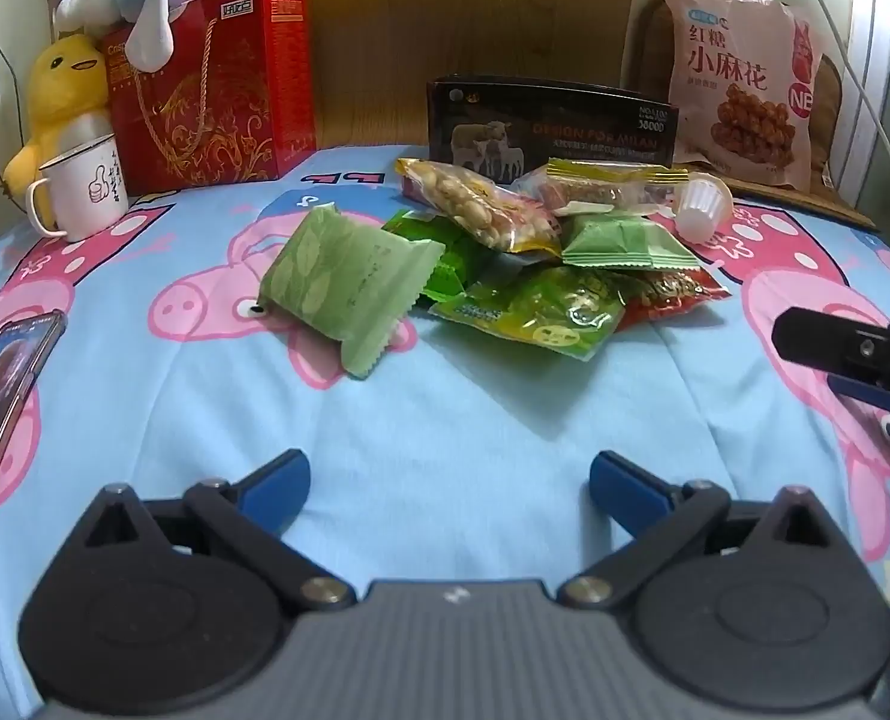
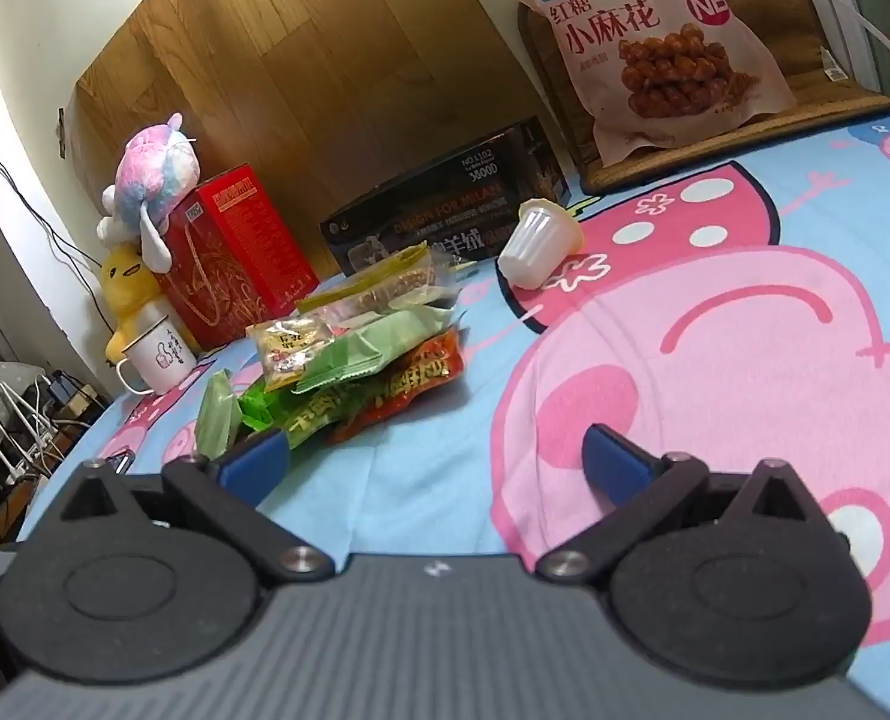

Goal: Organize snacks

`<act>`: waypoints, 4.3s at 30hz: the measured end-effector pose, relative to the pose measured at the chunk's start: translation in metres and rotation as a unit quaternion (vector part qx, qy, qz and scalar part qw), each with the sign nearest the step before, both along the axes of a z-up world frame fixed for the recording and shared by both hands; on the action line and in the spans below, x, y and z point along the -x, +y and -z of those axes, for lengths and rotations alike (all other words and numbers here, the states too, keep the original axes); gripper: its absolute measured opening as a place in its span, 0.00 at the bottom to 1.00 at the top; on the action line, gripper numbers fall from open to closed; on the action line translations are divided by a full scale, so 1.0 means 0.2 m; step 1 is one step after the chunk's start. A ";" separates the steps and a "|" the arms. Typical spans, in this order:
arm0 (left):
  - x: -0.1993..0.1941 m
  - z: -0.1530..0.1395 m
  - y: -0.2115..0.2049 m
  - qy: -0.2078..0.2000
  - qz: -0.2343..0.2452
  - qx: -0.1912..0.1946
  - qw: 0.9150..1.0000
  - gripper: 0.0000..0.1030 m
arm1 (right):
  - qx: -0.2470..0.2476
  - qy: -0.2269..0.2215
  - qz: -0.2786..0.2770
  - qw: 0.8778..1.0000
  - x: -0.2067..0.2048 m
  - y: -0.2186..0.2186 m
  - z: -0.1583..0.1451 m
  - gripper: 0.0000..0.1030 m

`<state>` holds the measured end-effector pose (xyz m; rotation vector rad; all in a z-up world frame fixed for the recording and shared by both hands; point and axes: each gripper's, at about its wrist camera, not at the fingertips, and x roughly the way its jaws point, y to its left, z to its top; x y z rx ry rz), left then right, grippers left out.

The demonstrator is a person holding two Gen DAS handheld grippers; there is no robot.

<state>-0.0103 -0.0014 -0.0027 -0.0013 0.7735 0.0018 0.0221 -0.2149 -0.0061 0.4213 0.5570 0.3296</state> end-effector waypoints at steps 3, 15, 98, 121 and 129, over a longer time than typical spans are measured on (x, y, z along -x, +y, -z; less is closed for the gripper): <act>0.00 0.00 0.00 0.000 0.001 -0.002 1.000 1.00 | 0.005 0.001 0.001 1.000 0.00 0.01 0.00 1.00; 0.01 -0.01 0.01 0.006 0.009 -0.002 1.000 1.00 | 0.010 0.000 0.002 1.000 -0.01 0.02 0.00 1.00; -0.18 -0.12 -0.20 0.049 0.282 0.157 0.945 0.73 | 0.253 -0.036 -0.171 0.951 0.03 0.10 0.03 0.75; -0.26 -0.17 -0.36 0.083 0.276 0.111 0.951 0.35 | 0.218 -0.069 -0.182 0.956 0.05 -0.04 0.04 0.39; -0.69 -0.54 -0.36 -0.014 0.235 0.068 0.969 0.39 | 0.231 -0.147 -0.181 0.945 -0.37 -0.01 -0.28 0.39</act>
